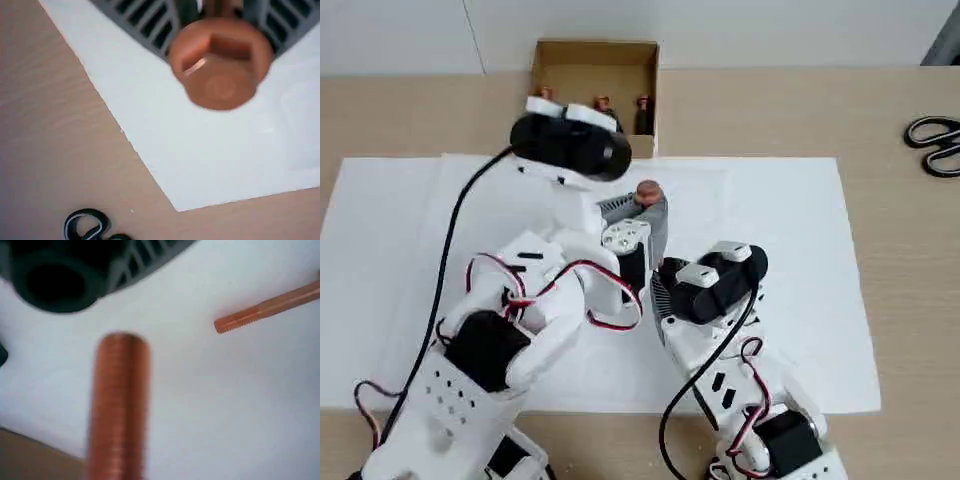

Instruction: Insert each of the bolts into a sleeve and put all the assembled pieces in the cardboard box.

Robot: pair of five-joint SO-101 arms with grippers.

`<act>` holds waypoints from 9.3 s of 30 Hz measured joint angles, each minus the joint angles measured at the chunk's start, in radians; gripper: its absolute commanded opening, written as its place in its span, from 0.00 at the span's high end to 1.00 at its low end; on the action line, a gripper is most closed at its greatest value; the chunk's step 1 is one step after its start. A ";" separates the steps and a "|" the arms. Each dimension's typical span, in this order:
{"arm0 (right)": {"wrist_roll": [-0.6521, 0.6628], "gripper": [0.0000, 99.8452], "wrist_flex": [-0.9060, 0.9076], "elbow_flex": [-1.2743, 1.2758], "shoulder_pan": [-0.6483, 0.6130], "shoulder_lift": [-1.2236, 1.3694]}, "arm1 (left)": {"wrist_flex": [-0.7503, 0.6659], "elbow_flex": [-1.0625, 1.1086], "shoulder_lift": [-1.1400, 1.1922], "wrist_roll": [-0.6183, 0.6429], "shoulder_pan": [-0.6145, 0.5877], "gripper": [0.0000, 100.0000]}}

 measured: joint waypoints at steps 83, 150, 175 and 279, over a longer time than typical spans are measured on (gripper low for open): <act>-0.008 1.00 -0.028 0.021 -0.089 0.000 | -0.110 0.485 -0.258 -0.101 0.048 0.99; 0.135 1.00 -0.968 -1.338 0.144 2.018 | 0.583 0.115 -0.272 -0.184 -0.919 0.80; 0.141 0.99 -1.142 -1.811 0.123 2.677 | 0.583 0.115 -0.272 -0.184 -0.919 0.80; 0.416 0.77 0.640 -2.174 0.132 2.466 | 0.597 0.115 -0.272 -0.184 -0.919 0.80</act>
